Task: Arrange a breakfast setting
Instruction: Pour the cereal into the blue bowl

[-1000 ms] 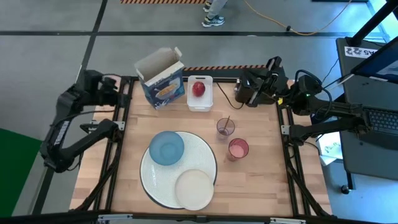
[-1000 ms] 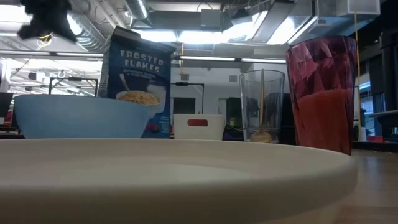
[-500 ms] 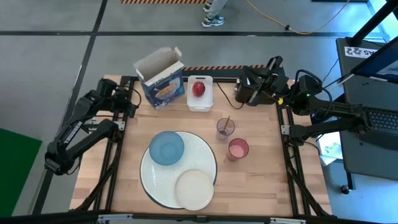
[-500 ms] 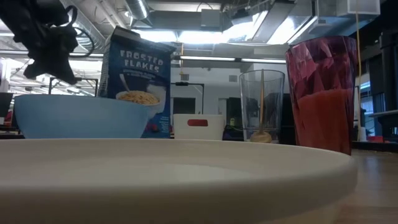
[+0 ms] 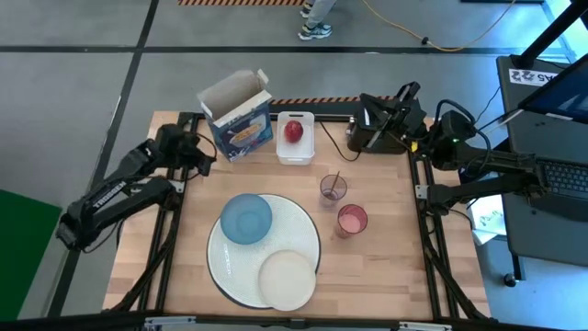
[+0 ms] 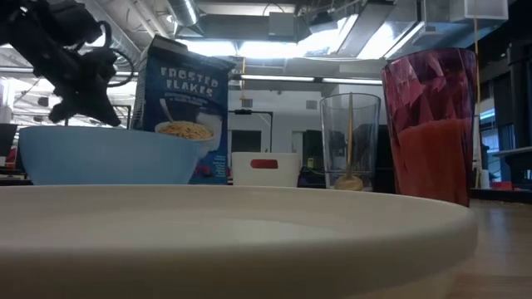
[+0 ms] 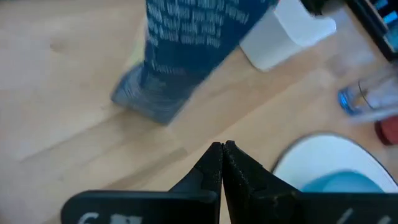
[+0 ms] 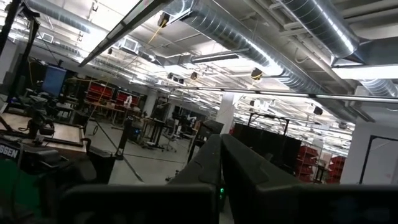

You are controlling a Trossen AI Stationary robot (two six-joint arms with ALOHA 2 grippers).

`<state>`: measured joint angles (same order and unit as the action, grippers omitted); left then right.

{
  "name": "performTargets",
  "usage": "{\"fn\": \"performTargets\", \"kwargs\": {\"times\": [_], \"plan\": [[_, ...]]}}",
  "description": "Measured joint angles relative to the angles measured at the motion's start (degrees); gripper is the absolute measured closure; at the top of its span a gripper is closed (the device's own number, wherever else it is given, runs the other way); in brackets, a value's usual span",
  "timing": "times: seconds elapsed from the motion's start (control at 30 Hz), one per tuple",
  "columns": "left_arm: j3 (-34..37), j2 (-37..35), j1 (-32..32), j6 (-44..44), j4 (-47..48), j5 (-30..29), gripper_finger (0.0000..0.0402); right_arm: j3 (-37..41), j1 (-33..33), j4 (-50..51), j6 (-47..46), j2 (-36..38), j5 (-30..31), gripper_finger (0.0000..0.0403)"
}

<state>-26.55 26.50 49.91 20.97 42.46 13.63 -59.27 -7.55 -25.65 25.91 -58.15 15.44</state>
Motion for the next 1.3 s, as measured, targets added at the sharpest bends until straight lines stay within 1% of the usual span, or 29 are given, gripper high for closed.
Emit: {"fn": "performTargets", "kwargs": {"times": [0.13,0.2,0.27,0.33,0.4,0.47,0.53,0.6,0.67,0.73,0.8,0.87,1.0,1.1,1.3], "plan": [[0.3,-3.3,-7.4,5.6,-1.0,-9.7,0.0401,0.0,0.0,0.0,0.0,0.0,0.0,0.0388],[1.9,-3.4,-11.0,9.0,-2.9,-13.6,0.0401,0.0,0.0,0.0,0.0,0.0,0.0,0.0388],[3.6,-3.3,-14.2,10.0,-3.4,-17.8,0.0401,0.0,0.0,0.0,0.4,0.0,0.0,0.0388],[5.4,-3.3,-16.2,12.6,-4.2,-22.5,0.0401,0.0,-0.1,0.0,1.5,0.0,0.8,0.0388],[6.9,-3.3,-17.3,15.6,-4.8,-25.2,0.0401,0.0,-0.5,0.0,1.6,0.0,1.2,0.0388],[8.3,-3.3,-17.7,18.2,-5.6,-26.6,0.0401,0.0,-0.5,0.0,1.6,0.0,1.5,0.0388],[9.8,-3.3,-17.7,19.4,-6.5,-26.4,0.0401,0.0,-0.5,-0.3,1.6,0.0,1.5,0.0388],[11.3,-3.3,-17.7,18.9,-9.3,-24.2,0.0396,0.0,-0.5,-0.5,1.5,0.0,1.5,0.0388],[13.1,-3.3,-17.7,17.7,-12.6,-20.7,0.0382,0.0,-0.5,-0.5,1.5,0.0,1.5,0.0388],[14.6,-3.3,-17.8,17.6,-15.5,-18.1,0.0361,0.0,-0.5,-0.6,1.5,0.0,1.5,0.0388],[15.5,-3.3,-17.8,17.5,-17.8,-17.6,0.0333,0.0,-0.5,-1.0,1.5,0.0,1.5,0.0388],[16.1,-3.3,-17.8,17.5,-17.8,-18.9,0.0300,0.0,-0.5,-1.4,1.4,0.0,1.5,0.0388],[16.2,-3.3,-17.7,15.4,-17.8,-23.6,0.0228,0.0,-0.4,-1.4,1.4,0.0,1.4,0.0388],[16.2,-3.3,-17.7,13.5,-17.8,-26.5,0.0173,0.0,-0.4,-1.4,1.2,0.0,-0.2,0.0388],[16.2,-3.2,-17.7,8.8,-17.7,-26.9,0.0076,0.0,-0.4,-1.4,-0.2,0.0,-0.6,0.0388]]}}
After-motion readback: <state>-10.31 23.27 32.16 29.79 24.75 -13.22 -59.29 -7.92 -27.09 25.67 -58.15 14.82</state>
